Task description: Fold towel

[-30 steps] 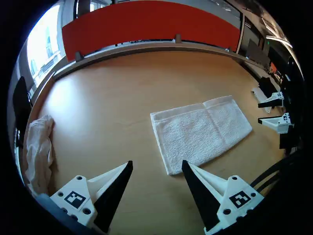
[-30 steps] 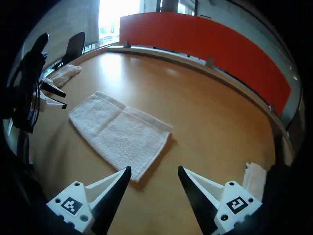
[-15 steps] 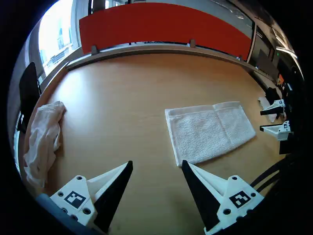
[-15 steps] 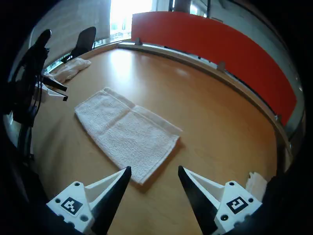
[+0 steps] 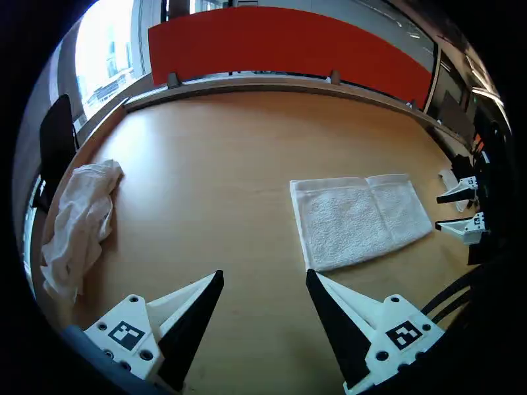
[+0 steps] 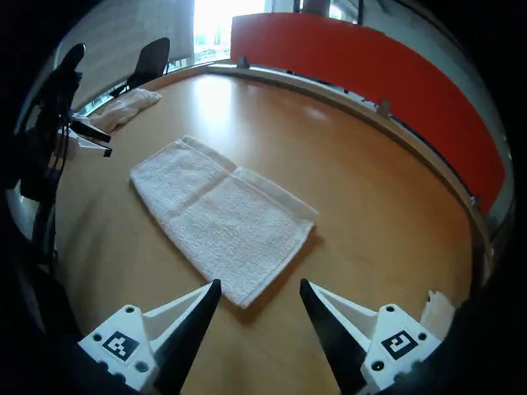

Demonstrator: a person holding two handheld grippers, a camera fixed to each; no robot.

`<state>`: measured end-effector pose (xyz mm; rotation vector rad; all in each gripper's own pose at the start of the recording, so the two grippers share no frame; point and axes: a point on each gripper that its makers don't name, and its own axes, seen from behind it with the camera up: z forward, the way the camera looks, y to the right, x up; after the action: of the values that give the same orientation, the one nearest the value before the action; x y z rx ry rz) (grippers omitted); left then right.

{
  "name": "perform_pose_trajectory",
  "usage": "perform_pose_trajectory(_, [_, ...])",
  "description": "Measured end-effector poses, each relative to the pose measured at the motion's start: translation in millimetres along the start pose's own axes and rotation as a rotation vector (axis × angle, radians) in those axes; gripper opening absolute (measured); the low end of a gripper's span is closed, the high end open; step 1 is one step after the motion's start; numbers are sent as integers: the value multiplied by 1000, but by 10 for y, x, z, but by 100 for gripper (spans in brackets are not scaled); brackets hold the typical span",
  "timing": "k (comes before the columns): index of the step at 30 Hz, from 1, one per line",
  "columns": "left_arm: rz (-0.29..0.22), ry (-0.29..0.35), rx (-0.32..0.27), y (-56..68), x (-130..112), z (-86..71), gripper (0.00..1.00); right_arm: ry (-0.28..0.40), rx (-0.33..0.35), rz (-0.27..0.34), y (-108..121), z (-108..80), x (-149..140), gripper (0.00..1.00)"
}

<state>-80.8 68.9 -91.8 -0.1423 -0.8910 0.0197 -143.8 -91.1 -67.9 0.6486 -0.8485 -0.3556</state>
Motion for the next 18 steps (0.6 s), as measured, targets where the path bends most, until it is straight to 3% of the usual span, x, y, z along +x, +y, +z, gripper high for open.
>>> perform_pose_trajectory(10, [-27,-15,22,-102,-144,-71,93,-37,23,-4,-55,70,-190,91])
perform_pose_trajectory(18, [-40,-20,31,-158,-202,-116,93,-57,54,-15,-95,103,-244,67])
